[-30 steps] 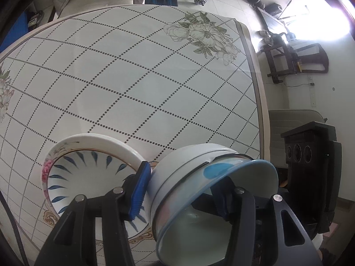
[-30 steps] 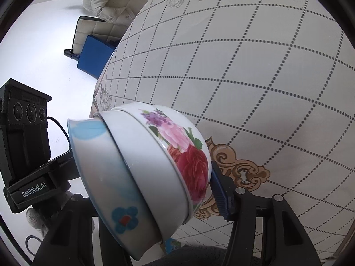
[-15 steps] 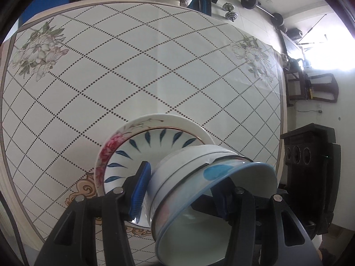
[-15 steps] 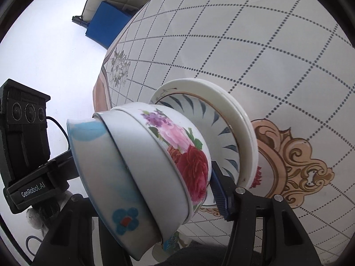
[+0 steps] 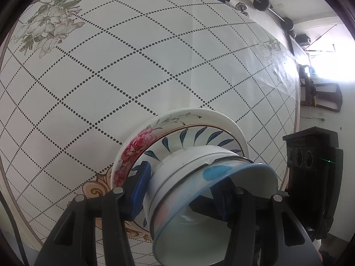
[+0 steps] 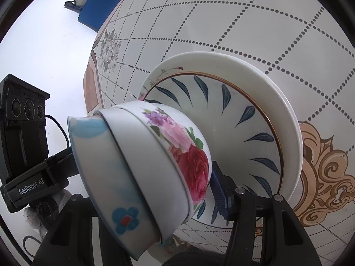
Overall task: Organize plates and bowls
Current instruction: 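Carry the nested bowl stack with both grippers and lower it onto the plate stack, then open both grippers and release the bowl stack on the plates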
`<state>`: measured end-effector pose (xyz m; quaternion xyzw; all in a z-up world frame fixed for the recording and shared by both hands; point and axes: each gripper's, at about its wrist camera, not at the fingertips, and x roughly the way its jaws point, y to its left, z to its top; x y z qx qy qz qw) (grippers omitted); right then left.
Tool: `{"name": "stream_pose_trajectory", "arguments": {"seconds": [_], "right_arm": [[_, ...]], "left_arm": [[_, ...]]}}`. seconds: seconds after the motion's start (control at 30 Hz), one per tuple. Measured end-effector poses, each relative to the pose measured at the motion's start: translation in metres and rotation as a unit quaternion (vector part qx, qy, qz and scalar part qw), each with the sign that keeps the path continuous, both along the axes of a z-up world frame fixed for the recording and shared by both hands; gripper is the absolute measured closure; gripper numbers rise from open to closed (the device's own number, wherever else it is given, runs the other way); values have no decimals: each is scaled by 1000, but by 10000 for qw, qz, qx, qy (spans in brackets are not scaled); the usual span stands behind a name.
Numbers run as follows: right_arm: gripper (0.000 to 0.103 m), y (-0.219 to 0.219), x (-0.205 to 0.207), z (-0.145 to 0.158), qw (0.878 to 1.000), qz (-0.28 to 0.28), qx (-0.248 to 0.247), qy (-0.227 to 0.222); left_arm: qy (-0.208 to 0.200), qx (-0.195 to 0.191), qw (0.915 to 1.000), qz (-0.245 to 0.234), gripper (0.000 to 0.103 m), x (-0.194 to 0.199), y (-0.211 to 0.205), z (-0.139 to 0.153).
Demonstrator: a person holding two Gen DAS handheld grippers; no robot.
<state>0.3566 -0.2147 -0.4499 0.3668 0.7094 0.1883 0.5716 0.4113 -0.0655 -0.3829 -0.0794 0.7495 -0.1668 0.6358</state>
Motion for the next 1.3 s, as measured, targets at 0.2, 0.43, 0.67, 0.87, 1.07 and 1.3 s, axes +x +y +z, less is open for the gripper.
{"name": "stream_pose_trajectory", "arguments": {"seconds": [0.2,0.43,0.67,0.87,1.07,1.3], "right_arm": [[44,-4,-1,-7,10000,-29,-77,35],[45,-12,-5,-8,9999,-75,-72,46],[45,-12,-3,-2,9994,51,-341,-37],[45,-12,-4,0,9991,49,-415,29],[45,-4,-3,6,9978,144,-643,17],[45,-6,-6,14,9974,162,-706,9]], "left_arm": [[28,1,10000,-44,55,-3,-7,-6],[17,85,9999,-136,55,-4,-21,-11],[22,87,9999,-128,54,-9,-21,-15],[0,94,9999,-65,54,-13,-16,-13],[-51,105,9999,-4,54,-16,-11,-8],[-88,193,9997,95,54,-21,-4,0]]}}
